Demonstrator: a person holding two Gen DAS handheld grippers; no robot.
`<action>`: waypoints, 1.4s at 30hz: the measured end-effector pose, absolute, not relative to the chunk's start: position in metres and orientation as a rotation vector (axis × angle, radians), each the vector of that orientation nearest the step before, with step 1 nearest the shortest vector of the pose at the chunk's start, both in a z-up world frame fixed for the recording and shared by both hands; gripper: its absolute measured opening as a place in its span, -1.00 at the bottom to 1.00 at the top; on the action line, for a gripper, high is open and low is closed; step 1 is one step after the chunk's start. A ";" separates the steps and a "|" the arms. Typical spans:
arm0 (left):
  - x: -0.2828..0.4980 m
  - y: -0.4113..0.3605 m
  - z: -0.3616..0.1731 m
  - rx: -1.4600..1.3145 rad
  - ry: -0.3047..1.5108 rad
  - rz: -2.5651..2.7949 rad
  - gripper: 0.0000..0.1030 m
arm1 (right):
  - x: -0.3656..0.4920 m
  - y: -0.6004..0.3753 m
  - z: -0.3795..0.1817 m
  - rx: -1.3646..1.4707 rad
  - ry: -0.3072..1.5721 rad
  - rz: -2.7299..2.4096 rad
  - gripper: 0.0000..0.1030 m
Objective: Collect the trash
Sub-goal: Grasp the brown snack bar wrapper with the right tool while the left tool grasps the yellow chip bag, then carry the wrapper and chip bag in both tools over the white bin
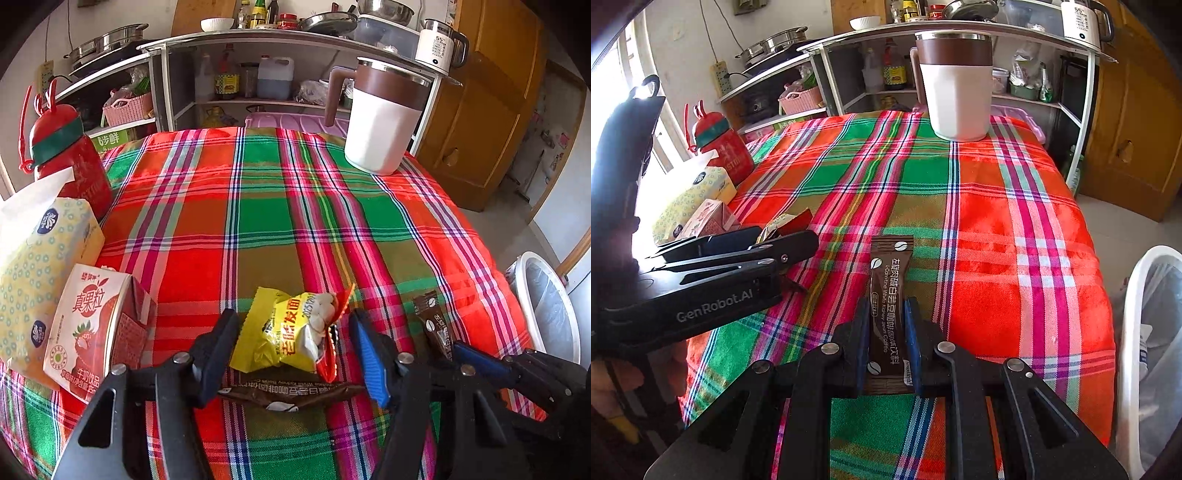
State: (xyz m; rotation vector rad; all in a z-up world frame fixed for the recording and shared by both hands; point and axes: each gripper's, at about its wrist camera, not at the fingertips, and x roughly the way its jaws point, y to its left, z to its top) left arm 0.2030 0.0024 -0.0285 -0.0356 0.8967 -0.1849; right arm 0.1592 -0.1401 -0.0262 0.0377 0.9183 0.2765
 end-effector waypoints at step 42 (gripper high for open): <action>0.118 -0.049 0.037 0.014 0.734 -0.282 -0.33 | 0.097 -0.194 0.027 0.101 0.736 0.174 -0.63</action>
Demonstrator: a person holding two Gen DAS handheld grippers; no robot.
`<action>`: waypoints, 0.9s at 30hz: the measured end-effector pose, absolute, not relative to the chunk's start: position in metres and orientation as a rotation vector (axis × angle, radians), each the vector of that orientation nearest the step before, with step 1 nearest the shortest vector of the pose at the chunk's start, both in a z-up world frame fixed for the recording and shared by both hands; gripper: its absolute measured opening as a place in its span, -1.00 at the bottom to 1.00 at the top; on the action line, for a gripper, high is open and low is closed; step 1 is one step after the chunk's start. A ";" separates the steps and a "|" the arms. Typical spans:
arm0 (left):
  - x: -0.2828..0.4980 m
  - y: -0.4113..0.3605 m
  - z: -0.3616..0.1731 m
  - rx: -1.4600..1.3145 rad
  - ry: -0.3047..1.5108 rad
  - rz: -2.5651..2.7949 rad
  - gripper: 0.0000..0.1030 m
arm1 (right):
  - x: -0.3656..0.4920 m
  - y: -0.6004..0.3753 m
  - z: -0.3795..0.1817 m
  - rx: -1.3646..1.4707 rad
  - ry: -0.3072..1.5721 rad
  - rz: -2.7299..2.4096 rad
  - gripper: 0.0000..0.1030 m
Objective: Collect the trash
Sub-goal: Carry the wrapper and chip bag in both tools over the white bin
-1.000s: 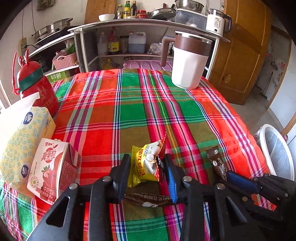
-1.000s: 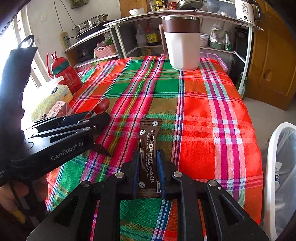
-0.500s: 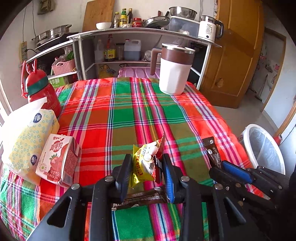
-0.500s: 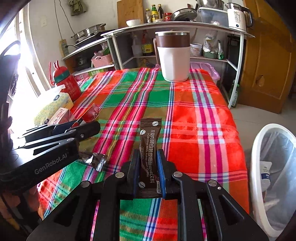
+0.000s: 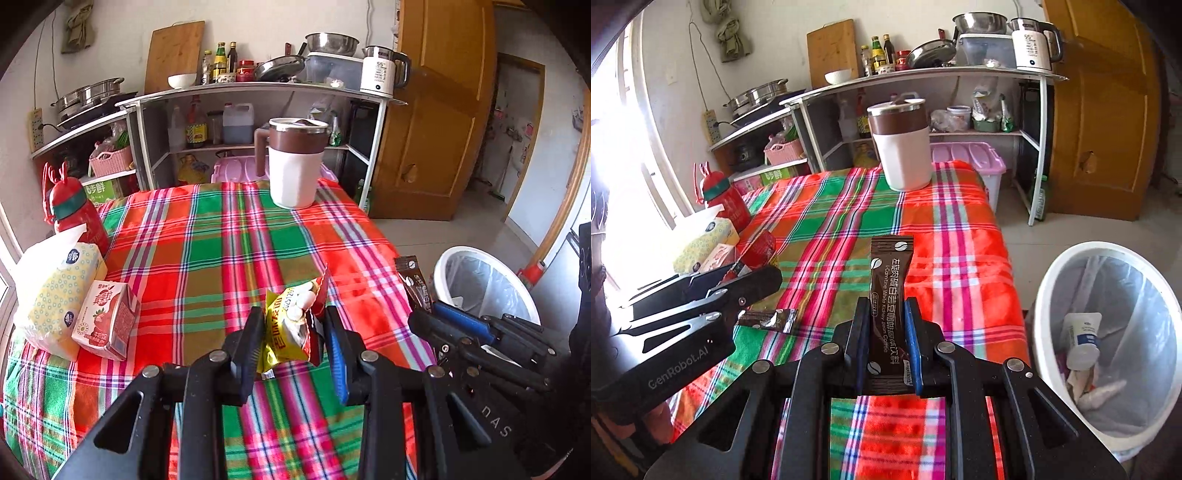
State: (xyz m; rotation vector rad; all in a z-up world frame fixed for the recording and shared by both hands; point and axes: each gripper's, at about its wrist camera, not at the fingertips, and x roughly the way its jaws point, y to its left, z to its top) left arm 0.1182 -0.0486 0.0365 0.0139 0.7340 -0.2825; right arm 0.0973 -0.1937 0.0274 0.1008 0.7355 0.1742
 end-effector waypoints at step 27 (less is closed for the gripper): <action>0.078 -0.184 0.047 0.110 0.718 -0.513 -0.33 | 0.035 -0.325 0.047 0.171 0.678 -0.066 -0.63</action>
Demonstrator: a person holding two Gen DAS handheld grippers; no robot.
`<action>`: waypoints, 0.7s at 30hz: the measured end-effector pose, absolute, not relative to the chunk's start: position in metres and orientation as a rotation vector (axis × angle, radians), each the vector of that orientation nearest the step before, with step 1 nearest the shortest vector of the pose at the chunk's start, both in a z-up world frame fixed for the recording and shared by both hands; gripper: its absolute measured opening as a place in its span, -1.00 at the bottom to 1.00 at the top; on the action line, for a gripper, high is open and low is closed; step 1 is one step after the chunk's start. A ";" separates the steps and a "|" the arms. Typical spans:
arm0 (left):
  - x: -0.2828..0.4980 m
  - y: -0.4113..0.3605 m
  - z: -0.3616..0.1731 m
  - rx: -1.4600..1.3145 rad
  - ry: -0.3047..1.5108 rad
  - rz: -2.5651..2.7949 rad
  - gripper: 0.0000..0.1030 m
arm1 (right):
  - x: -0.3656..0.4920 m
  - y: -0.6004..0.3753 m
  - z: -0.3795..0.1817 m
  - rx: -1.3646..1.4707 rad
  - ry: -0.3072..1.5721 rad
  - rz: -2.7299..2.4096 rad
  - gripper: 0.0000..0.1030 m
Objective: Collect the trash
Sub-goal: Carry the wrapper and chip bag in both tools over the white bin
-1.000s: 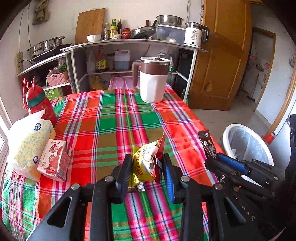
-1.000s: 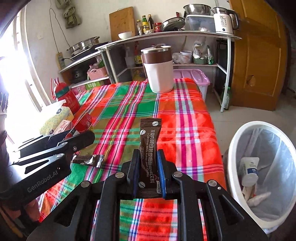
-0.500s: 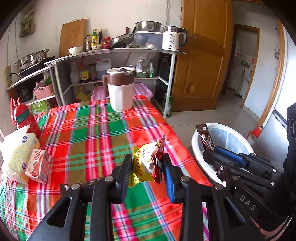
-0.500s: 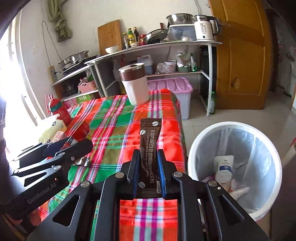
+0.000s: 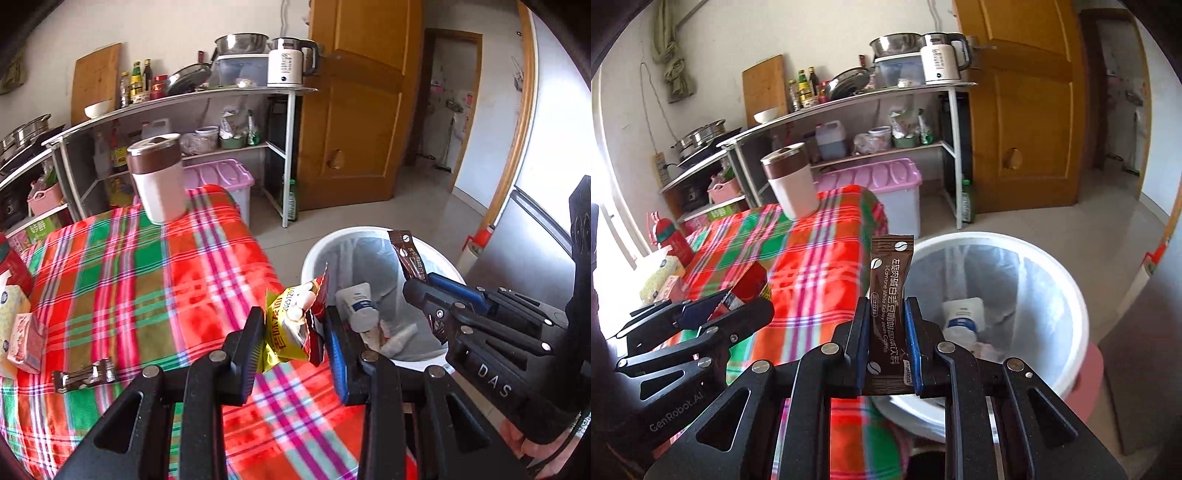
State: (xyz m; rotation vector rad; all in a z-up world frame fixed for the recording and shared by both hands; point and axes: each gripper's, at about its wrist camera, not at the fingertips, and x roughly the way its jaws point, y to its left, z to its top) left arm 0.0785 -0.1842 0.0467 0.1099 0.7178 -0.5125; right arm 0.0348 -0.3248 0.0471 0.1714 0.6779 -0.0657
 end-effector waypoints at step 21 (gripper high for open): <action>0.083 -0.260 0.029 0.145 0.769 -0.618 -0.30 | 0.042 -0.405 0.016 0.187 0.793 -0.226 -0.63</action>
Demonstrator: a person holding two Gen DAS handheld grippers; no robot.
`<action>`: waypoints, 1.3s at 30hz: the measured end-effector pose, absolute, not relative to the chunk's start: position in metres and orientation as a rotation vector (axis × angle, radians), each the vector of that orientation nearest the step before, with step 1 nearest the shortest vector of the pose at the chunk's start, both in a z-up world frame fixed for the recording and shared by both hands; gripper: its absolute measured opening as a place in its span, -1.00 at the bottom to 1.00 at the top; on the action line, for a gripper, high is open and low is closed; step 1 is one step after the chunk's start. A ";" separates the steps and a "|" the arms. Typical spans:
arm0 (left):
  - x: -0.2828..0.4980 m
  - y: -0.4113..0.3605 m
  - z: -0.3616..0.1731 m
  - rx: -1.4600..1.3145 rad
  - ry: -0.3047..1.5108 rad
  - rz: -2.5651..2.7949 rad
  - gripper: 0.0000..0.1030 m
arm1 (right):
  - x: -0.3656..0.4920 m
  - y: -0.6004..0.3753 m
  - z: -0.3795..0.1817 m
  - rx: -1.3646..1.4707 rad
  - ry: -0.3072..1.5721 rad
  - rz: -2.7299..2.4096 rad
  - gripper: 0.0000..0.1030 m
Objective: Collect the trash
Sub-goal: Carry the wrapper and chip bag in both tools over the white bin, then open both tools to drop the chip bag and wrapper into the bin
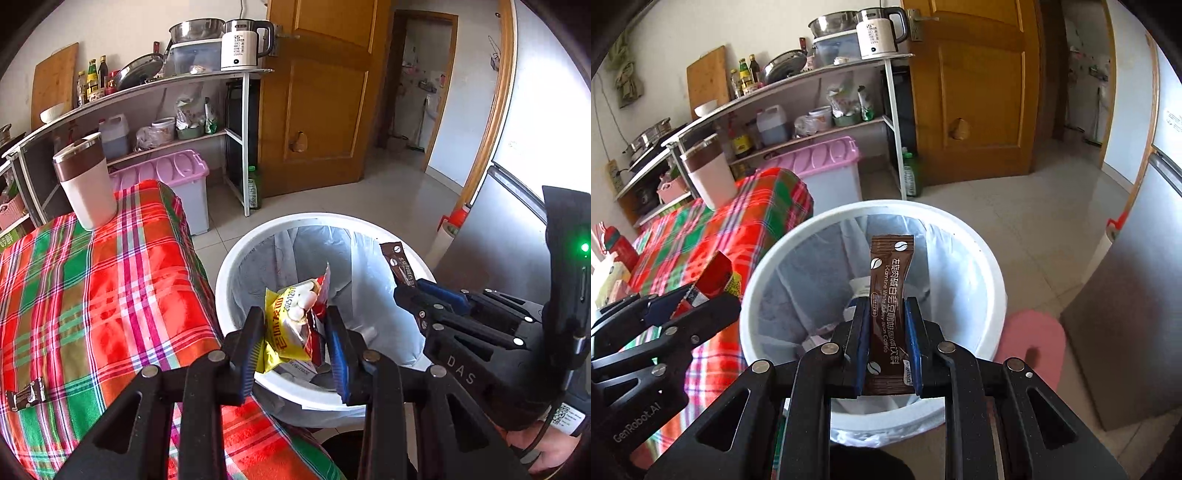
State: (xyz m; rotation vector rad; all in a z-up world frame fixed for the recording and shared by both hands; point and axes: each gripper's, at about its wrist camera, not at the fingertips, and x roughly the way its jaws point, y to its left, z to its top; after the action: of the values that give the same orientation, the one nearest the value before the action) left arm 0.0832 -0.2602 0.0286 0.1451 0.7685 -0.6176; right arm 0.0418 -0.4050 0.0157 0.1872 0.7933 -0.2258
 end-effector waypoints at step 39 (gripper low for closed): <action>0.098 -0.252 0.021 0.109 0.808 -0.615 0.34 | 0.049 -0.403 0.005 0.169 0.820 -0.232 -0.33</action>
State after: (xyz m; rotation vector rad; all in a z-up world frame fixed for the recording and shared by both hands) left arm 0.0983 -0.2525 0.0209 0.1092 0.8076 -0.6148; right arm 0.0495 -0.4027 0.0054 0.1687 0.8204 -0.2321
